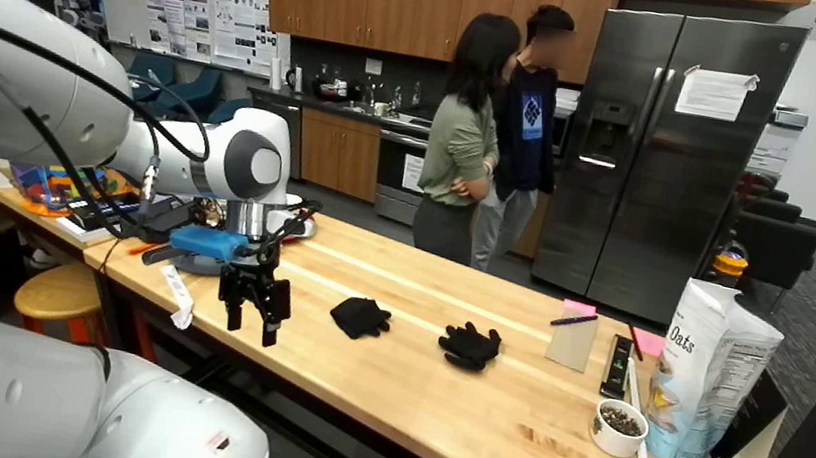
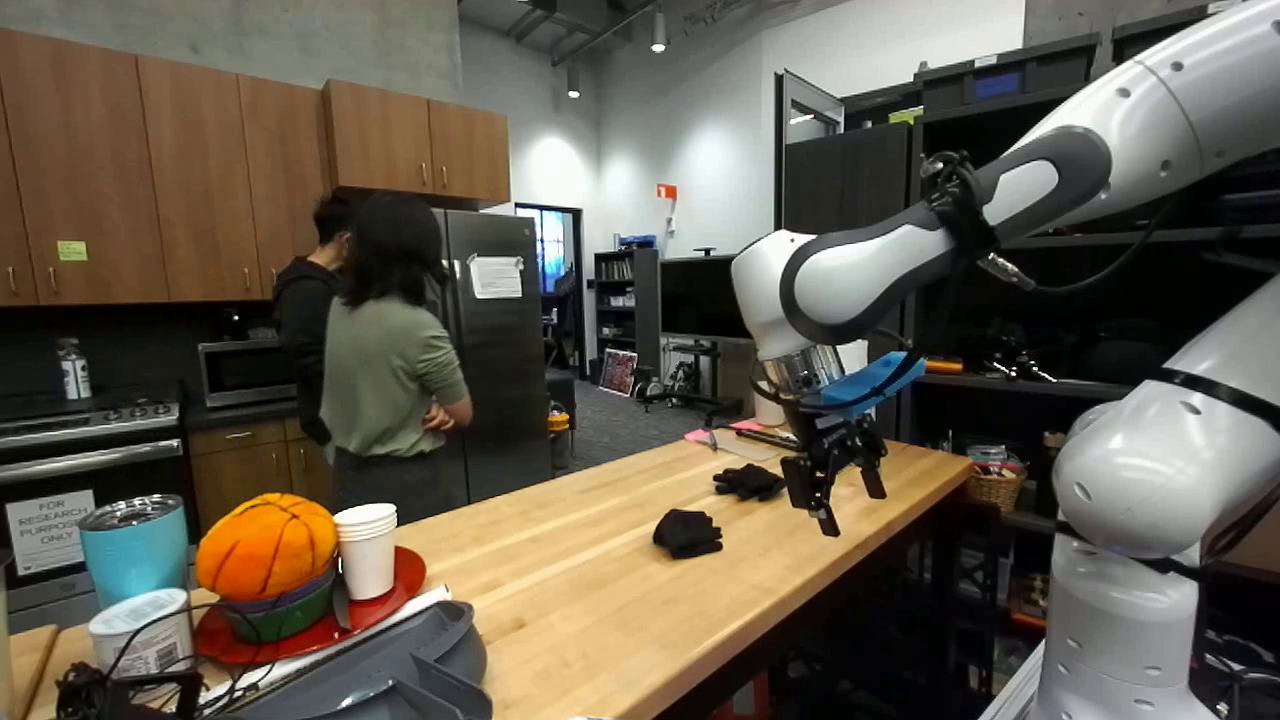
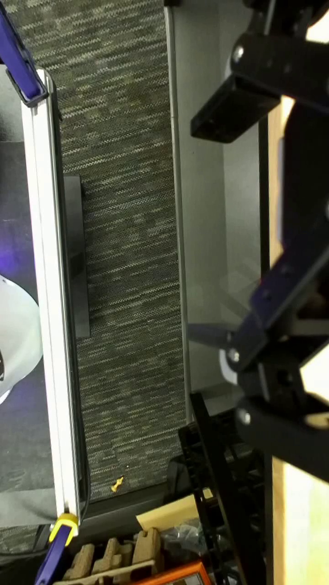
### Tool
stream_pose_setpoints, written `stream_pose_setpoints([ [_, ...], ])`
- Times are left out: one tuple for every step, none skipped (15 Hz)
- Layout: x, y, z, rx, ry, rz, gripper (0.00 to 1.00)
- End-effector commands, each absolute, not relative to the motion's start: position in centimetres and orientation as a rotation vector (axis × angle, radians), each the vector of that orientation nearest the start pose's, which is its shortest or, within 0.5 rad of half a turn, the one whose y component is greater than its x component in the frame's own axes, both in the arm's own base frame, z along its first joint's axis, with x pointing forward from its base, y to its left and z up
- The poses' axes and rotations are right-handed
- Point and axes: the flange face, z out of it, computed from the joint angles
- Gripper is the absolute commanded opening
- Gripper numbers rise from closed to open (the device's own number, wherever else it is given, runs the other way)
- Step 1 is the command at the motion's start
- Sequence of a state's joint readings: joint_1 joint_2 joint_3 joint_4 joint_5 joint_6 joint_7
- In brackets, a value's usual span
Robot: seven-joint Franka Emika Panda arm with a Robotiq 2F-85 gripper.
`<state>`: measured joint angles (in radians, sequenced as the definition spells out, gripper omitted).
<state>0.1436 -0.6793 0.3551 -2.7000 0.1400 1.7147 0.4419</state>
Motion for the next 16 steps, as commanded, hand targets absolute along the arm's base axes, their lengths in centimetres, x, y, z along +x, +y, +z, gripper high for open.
stream_pose_setpoints([
  [26.4, 14.9, 39.7, -3.323, 0.163, 0.444, 1.00],
  [26.4, 14.9, 39.7, -3.323, 0.163, 0.444, 1.00],
  [26.4, 14.9, 39.7, -3.323, 0.163, 0.444, 1.00],
  [26.4, 14.9, 39.7, -3.323, 0.163, 0.444, 1.00],
  [26.4, 14.9, 39.7, -3.323, 0.163, 0.444, 1.00],
  [26.4, 14.9, 39.7, -3.323, 0.163, 0.444, 1.00],
  [26.4, 14.9, 39.7, -3.323, 0.163, 0.444, 1.00],
  [26.4, 15.0, 39.8, -3.324, 0.168, 0.441, 1.00],
  [26.4, 15.0, 39.9, -3.325, 0.171, 0.436, 1.00],
  [26.4, 14.9, 40.1, -3.327, 0.178, 0.422, 1.00],
  [26.5, 14.9, 40.4, -3.326, 0.189, 0.401, 1.00],
  [26.7, 14.8, 40.8, -3.330, 0.225, 0.364, 1.00],
  [26.9, 14.7, 41.2, -3.333, 0.246, 0.330, 1.00],
  [27.1, 14.7, 41.7, -3.332, 0.271, 0.296, 1.00],
  [27.3, 14.6, 42.3, -3.332, 0.286, 0.253, 1.00],
  [27.6, 14.5, 42.9, -3.331, 0.309, 0.216, 1.00],
])
